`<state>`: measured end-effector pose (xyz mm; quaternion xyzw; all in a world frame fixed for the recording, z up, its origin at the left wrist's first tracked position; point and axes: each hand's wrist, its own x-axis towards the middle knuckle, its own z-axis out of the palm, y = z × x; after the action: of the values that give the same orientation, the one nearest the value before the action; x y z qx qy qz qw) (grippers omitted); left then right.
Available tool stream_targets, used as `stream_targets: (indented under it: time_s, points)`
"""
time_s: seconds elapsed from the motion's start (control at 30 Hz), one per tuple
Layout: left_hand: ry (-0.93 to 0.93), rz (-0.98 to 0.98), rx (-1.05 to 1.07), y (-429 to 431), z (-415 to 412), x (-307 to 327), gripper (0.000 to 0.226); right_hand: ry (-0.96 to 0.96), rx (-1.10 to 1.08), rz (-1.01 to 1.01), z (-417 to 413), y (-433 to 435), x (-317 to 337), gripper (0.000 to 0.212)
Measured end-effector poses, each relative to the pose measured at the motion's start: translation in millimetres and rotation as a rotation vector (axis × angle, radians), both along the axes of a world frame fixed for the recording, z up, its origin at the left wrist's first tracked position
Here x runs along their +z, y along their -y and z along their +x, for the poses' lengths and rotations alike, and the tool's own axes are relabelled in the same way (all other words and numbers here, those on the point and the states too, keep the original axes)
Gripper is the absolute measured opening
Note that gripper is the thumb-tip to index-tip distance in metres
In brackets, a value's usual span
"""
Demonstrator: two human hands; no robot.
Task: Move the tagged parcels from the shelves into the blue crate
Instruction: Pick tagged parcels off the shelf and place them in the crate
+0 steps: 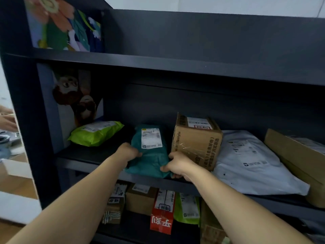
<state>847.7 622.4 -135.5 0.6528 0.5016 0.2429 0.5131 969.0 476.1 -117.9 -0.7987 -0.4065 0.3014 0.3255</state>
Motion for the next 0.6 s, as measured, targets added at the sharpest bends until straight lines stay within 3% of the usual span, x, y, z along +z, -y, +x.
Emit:
stream_targets:
  time_s: [0.13, 0.23, 0.33, 0.5, 0.6]
  points:
    - [0.241, 0.097, 0.051, -3.2, -1.5, 0.7, 0.042, 0.049, -0.008, 0.118, -0.7, -7.4, -14.1, 0.051]
    - [0.335, 0.187, 0.043, -4.5, -6.0, 5.6, 0.027, 0.192, -0.017, 0.207, -5.7, -12.8, -22.8, 0.043]
    - [0.385, 0.237, 0.063, -9.9, -9.3, 7.6, 0.028, 0.271, -0.018, 0.267, -8.9, -17.9, -25.2, 0.036]
    - [0.337, 0.229, 0.067, -17.6, -5.8, 3.8, 0.029, 0.426, 0.011, 0.226, -7.9, -21.0, -24.3, 0.026]
    - [0.162, 0.272, 0.057, -22.5, 2.0, -0.6, 0.036, 0.719, 0.024, 0.277, -7.2, -14.1, -15.7, 0.027]
